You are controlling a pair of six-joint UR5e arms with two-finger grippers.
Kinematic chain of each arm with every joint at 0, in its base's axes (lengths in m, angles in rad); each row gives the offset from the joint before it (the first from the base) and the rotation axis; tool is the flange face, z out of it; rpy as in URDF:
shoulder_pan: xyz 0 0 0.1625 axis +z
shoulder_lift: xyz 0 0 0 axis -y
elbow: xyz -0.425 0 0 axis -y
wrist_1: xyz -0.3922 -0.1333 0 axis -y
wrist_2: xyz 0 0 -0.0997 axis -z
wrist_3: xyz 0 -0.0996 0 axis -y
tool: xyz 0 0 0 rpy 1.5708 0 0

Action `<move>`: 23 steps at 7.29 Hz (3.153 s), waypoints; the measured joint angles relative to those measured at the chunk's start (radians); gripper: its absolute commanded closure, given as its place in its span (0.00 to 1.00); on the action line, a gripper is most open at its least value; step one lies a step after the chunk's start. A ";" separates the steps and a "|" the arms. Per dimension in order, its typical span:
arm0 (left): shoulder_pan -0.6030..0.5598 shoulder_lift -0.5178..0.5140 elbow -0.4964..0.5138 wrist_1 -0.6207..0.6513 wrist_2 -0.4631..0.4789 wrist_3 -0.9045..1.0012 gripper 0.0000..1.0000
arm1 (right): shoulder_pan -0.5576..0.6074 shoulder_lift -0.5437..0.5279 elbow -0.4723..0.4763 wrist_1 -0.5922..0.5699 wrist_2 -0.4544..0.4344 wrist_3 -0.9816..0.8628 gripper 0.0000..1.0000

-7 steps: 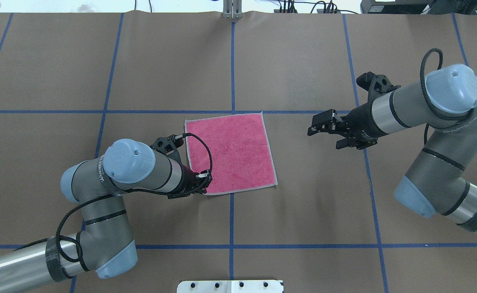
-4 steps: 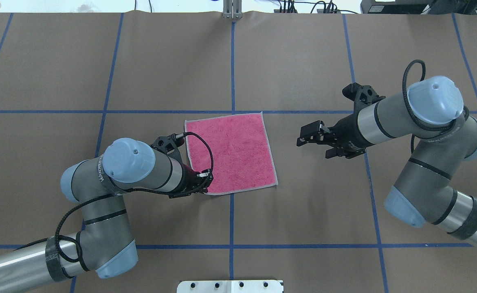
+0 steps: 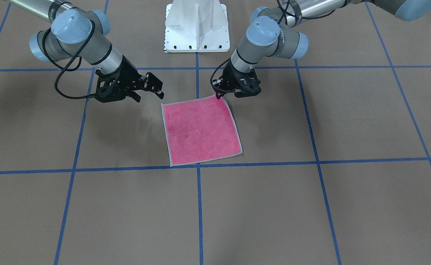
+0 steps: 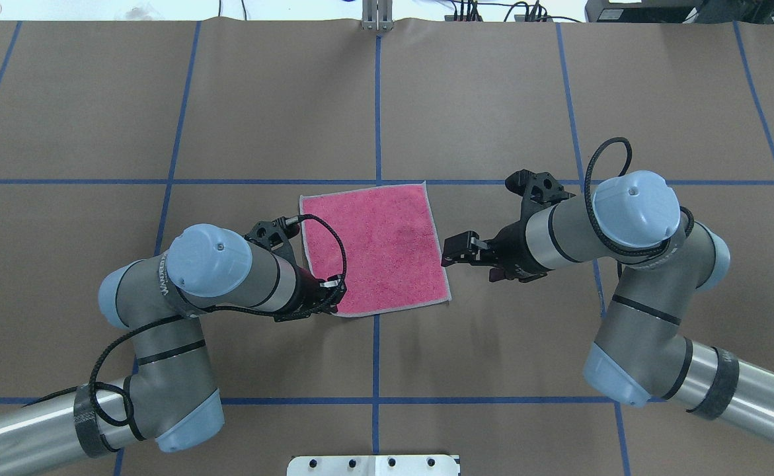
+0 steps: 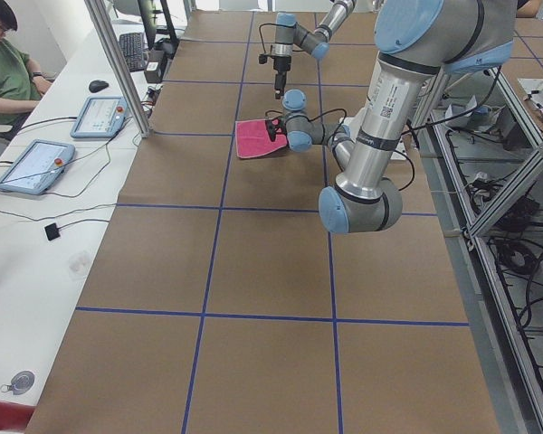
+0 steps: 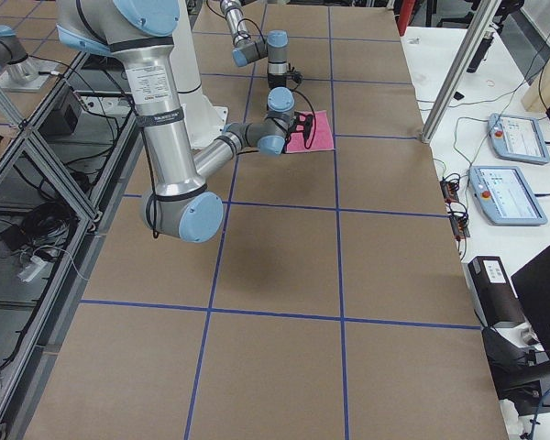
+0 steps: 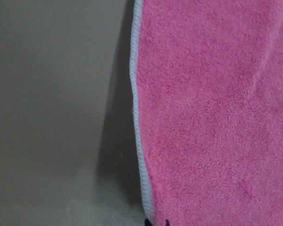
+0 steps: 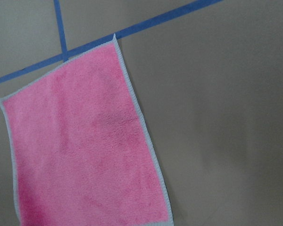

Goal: Fold towel twice with both arms
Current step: 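Move the right gripper to the towel's opposite edge and grasp it, then lift the near towel edge with both grippers and fold it away from the robot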

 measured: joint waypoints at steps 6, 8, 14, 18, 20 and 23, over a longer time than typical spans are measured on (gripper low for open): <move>0.000 -0.004 -0.001 0.000 0.000 -0.001 1.00 | -0.049 0.045 -0.083 0.000 -0.028 0.015 0.11; 0.000 -0.005 -0.001 0.000 0.000 0.000 1.00 | -0.062 0.044 -0.087 -0.001 -0.028 0.016 0.15; 0.000 -0.006 -0.003 -0.002 0.000 0.004 1.00 | -0.073 0.052 -0.129 -0.001 -0.038 0.015 0.23; 0.000 -0.006 -0.002 -0.002 0.000 0.005 1.00 | -0.073 0.066 -0.127 -0.001 -0.039 0.016 0.25; 0.000 -0.006 -0.002 -0.003 0.000 0.005 1.00 | -0.075 0.066 -0.131 -0.001 -0.039 0.016 0.34; 0.000 -0.006 -0.002 -0.003 0.000 0.005 1.00 | -0.079 0.067 -0.133 -0.002 -0.039 0.016 0.45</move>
